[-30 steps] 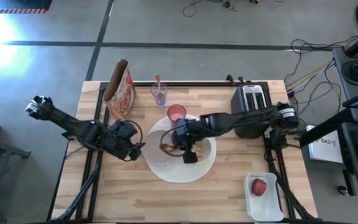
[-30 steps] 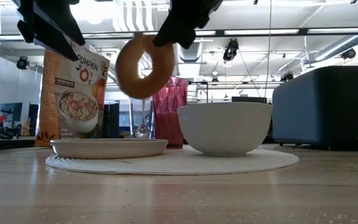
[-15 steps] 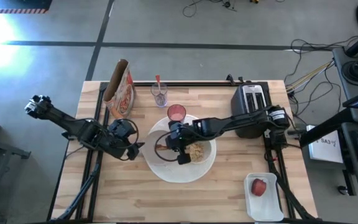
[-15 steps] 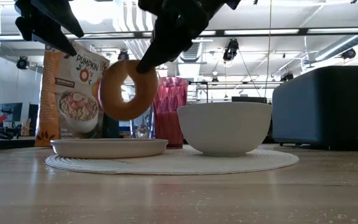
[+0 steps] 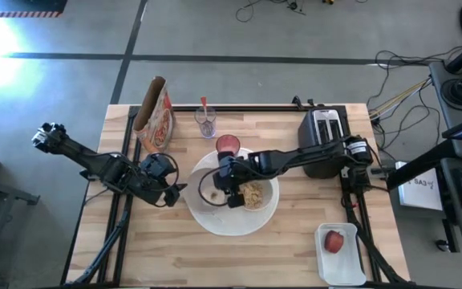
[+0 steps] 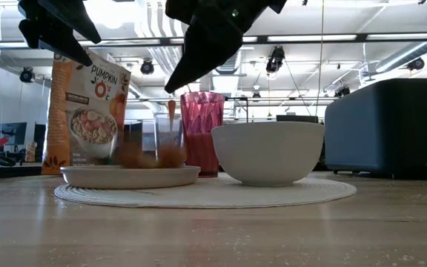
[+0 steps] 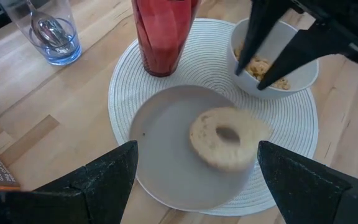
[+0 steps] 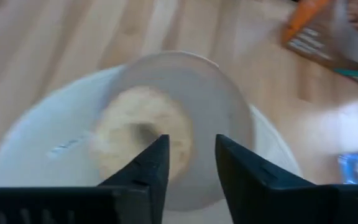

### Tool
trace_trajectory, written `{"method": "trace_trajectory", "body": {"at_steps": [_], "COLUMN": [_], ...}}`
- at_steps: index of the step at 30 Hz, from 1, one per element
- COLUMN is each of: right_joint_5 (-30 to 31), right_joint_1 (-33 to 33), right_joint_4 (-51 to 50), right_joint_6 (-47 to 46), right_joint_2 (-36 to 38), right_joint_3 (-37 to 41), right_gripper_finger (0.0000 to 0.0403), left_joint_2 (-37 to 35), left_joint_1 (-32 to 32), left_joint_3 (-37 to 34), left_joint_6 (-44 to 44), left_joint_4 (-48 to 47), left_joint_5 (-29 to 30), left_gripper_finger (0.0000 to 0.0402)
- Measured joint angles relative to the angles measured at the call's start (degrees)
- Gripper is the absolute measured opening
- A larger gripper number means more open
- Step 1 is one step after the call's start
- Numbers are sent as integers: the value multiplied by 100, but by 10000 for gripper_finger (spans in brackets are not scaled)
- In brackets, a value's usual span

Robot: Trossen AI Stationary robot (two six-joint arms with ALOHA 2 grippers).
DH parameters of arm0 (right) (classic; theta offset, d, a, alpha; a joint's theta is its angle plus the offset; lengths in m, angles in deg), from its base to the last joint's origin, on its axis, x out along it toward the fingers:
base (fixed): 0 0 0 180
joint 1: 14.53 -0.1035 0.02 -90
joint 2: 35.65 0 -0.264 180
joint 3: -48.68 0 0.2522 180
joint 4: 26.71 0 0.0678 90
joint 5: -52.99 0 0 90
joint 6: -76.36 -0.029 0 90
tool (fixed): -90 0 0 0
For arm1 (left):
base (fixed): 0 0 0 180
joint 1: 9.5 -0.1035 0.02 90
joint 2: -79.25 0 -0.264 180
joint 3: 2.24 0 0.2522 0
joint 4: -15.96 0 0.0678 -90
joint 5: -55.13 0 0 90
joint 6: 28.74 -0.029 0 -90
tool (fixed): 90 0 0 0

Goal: Arrange a breakfast setting
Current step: Put the red apple on the white table mat

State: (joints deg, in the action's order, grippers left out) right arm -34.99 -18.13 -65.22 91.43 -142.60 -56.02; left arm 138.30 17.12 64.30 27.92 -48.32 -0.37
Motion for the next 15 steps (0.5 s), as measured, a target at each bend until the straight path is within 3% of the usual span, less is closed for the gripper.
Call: {"method": "trace_trajectory", "body": {"at_steps": [3,7,15], "right_joint_5": [433,555,496], "right_joint_1": [0,0,-13], "right_joint_4": [4,-28,-1159], "right_joint_6": [-2,-88,-1441], "right_joint_2": [41,190,935], "right_joint_3": [-1,-1,-181], "right_gripper_finger": [144,162,158], "left_joint_2": [0,0,0], "left_joint_1": [0,0,0], "left_joint_3": [0,0,0], "left_joint_6": [-1,-2,-2], "left_joint_4": [0,0,21], "left_joint_5": [0,0,2], "left_gripper_finger": [314,314,314]}}
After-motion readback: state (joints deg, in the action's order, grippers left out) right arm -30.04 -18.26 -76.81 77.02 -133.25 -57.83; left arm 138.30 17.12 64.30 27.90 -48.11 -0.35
